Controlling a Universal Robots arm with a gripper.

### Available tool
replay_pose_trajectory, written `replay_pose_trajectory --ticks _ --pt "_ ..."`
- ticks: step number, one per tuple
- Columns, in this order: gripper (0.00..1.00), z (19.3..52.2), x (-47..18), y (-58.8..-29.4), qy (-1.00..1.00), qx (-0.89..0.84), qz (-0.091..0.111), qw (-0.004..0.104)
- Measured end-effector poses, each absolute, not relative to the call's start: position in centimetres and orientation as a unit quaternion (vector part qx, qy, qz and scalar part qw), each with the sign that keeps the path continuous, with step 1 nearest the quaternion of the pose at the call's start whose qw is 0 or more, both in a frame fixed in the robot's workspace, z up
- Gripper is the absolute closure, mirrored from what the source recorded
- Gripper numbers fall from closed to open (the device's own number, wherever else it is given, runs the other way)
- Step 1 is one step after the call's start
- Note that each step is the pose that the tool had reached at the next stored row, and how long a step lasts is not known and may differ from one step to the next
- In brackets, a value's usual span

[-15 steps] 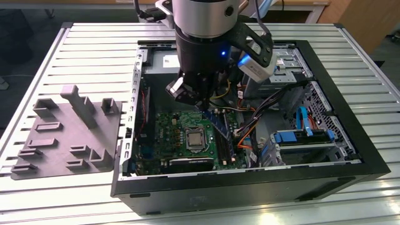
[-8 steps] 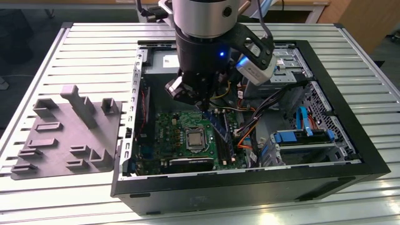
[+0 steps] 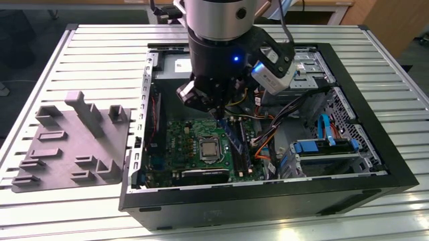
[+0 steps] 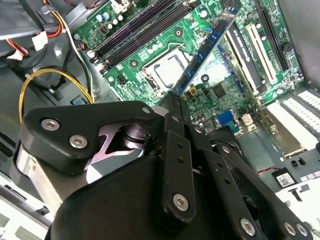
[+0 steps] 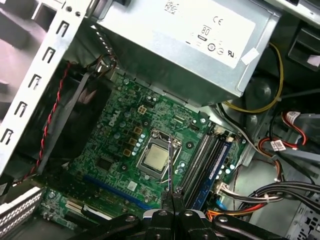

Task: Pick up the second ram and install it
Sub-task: 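Insert the second ram into the second slot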

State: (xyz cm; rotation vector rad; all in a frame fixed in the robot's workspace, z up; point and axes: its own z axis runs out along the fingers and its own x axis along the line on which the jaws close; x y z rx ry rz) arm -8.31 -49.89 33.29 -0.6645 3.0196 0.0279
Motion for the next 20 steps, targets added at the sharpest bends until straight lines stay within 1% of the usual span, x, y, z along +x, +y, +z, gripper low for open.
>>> replay_pose_trajectory --ticks 20 --pt "0.88 33.24 -8.31 -49.89 0.991 -0.129 0.007 0.025"
